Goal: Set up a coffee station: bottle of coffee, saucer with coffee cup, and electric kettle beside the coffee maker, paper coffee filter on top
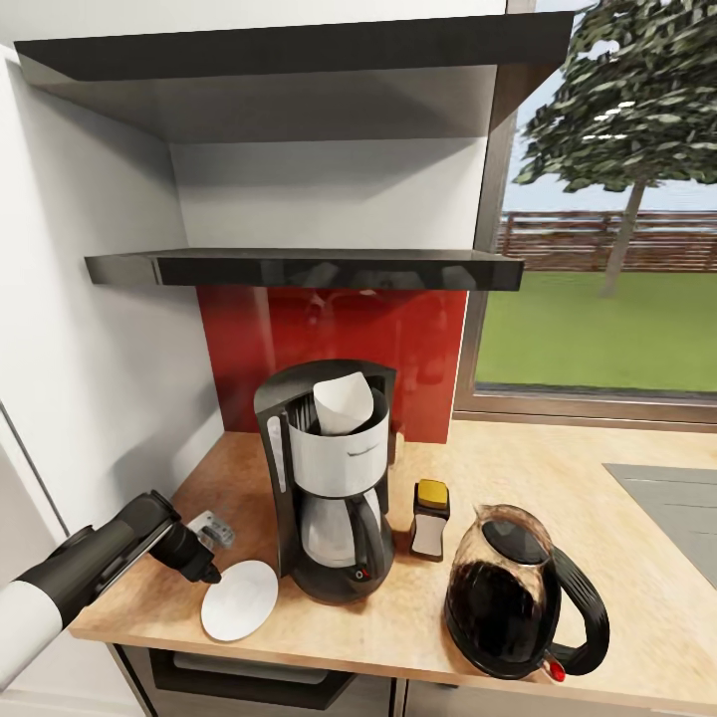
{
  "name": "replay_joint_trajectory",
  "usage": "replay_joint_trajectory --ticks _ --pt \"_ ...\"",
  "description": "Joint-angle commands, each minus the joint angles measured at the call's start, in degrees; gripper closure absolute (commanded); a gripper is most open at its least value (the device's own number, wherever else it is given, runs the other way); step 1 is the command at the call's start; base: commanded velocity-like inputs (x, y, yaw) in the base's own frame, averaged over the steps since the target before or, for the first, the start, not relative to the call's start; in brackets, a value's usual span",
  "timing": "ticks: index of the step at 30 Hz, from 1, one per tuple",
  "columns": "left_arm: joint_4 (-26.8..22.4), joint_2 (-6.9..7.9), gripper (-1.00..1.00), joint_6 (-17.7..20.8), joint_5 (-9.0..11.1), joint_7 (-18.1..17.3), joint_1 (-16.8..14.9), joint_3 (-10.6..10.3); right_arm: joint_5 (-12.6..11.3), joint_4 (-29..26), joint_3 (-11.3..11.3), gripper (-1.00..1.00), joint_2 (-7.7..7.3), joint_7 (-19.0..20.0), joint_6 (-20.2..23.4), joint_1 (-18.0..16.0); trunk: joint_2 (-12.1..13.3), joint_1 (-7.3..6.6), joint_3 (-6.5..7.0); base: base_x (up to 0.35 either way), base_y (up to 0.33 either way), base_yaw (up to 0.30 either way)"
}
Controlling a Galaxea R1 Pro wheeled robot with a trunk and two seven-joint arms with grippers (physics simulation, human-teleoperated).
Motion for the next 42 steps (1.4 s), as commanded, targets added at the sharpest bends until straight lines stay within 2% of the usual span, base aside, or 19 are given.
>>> replay_joint_trajectory --ticks 1,17,18,42 --pt "0.0 0.06 -1.00 0.3 0.5 0.3 -0.1 -0.1 -0.6 0.0 0.5 -1.00 -0.02 0.2 -0.1 0.0 -0.1 0.03 -0.06 0.000 0.000 0.000" --pt "0.4 0.22 -1.00 -0.4 0.5 0.3 -0.1 0.3 -0.6 0.0 0.5 -1.00 0.10 0.2 -0.1 0.0 -0.1 0.03 -0.06 0.000 0.000 0.000" --pt "0.5 0.22 1.00 -0.4 0.5 0.3 -0.1 0.3 -0.6 0.0 0.5 -1.00 0.12 0.2 -0.1 0.0 -0.1 0.03 -0.06 0.000 0.000 0.000" --pt "0.7 0.15 1.00 -0.5 0.5 0.3 -0.1 0.4 -0.6 0.0 0.5 -1.00 0.16 0.2 -0.1 0.0 -0.1 0.03 -0.06 0.000 0.000 0.000"
